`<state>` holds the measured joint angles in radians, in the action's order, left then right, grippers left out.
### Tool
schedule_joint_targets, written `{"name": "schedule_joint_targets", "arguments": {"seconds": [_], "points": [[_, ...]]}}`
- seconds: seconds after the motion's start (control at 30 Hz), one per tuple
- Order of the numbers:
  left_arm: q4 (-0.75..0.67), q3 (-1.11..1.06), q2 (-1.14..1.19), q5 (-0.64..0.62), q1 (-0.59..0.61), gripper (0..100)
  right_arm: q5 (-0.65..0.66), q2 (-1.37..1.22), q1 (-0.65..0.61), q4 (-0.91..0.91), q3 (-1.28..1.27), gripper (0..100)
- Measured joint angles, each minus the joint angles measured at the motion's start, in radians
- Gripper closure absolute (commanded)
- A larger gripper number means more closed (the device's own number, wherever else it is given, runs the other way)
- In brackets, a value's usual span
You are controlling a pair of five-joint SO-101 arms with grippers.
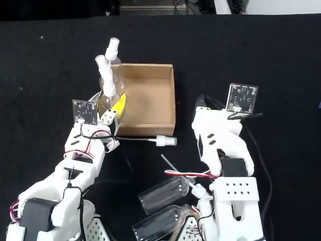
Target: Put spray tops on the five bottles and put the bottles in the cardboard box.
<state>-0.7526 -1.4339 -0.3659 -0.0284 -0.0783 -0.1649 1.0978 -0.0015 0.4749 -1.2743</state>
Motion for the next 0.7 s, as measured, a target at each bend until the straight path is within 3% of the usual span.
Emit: {"name": "schedule_joint_targets", "arguments": {"seconds": [0.7], "points": [[0.0, 0.0, 0.0, -0.008, 0.052, 96, 0.0, 0.0, 0.0, 0.0, 0.0, 97.1]]}}
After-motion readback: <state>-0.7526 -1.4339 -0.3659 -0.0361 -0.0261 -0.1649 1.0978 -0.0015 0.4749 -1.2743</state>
